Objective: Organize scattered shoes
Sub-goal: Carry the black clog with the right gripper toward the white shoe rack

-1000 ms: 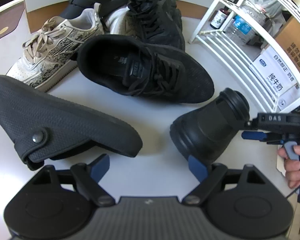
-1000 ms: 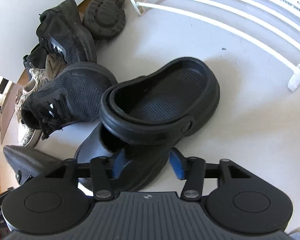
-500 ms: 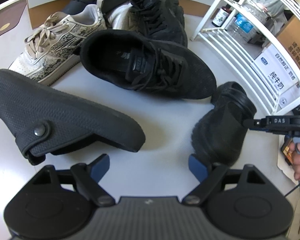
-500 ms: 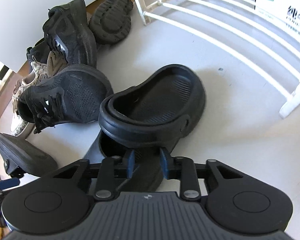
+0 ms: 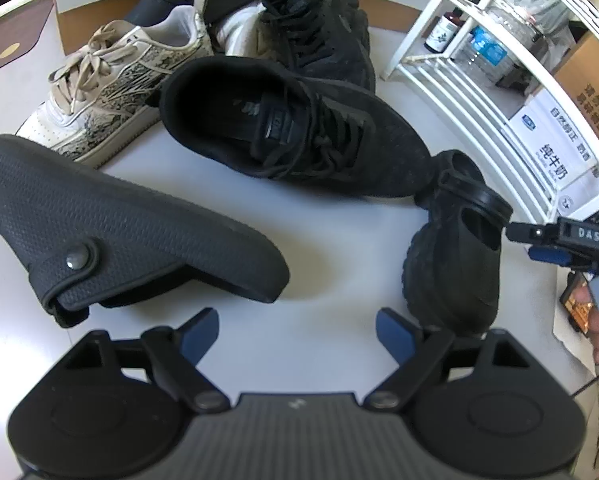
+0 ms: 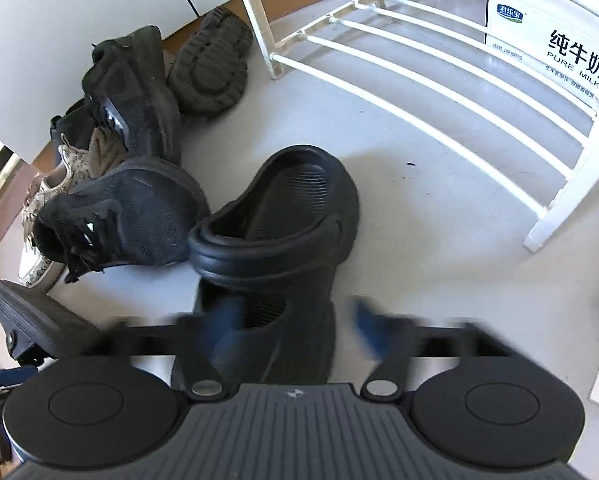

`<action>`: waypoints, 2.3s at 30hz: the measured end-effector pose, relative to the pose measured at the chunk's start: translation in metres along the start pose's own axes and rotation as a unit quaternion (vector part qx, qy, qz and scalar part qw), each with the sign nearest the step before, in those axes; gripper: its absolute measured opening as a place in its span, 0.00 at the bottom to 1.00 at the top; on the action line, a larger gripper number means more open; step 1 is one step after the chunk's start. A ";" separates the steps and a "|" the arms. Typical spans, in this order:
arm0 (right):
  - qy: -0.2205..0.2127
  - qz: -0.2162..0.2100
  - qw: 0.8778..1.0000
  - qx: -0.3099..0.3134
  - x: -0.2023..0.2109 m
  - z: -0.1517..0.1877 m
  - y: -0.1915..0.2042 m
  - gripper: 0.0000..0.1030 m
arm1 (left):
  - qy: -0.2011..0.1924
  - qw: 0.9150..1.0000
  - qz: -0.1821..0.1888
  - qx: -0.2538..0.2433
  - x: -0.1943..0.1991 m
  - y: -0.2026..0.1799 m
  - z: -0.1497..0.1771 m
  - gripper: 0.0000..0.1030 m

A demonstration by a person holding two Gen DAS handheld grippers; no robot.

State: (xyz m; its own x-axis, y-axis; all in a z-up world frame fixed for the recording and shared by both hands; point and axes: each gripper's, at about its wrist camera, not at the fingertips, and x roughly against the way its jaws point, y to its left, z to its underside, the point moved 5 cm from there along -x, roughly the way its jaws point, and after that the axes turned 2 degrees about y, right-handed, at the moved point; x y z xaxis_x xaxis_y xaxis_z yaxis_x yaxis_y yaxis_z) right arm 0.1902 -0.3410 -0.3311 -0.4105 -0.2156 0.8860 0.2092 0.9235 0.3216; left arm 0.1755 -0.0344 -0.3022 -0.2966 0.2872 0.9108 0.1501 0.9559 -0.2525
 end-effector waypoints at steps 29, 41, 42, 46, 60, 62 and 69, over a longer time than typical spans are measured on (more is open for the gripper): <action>0.011 0.066 0.990 0.120 -0.018 0.006 0.026 0.72 | 0.004 1.000 -0.003 0.012 0.002 0.016 0.004 0.85; -0.001 0.071 0.991 0.111 -0.026 0.000 0.022 0.88 | -0.004 1.000 -0.006 0.016 0.004 0.019 -0.002 0.85; 0.000 0.073 0.991 0.111 -0.028 0.000 0.023 0.88 | -0.004 1.000 -0.007 0.017 0.005 0.019 -0.002 0.85; -0.001 0.084 0.989 0.121 -0.037 0.003 0.027 0.89 | -0.004 1.000 -0.008 0.018 0.006 0.021 -0.002 0.85; -0.001 0.091 0.986 0.140 -0.034 0.002 0.011 0.87 | -0.015 0.999 -0.021 0.041 0.017 0.042 -0.003 0.85; 0.002 0.092 0.985 0.145 -0.032 0.001 0.006 0.86 | -0.013 0.999 -0.021 0.042 0.016 0.043 -0.002 0.85; 0.006 0.101 0.979 0.177 -0.022 0.002 -0.018 0.85 | -0.010 0.999 -0.023 0.041 0.014 0.046 0.000 0.85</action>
State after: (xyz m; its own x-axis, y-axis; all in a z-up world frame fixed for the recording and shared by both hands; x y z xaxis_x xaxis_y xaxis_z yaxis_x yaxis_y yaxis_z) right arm 0.1939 -0.3521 -0.3568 -0.3813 -0.0195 0.9242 -0.0376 0.9993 0.0055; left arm 0.1787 0.0132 -0.3012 -0.3206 0.2437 0.9153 0.0584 0.9696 -0.2376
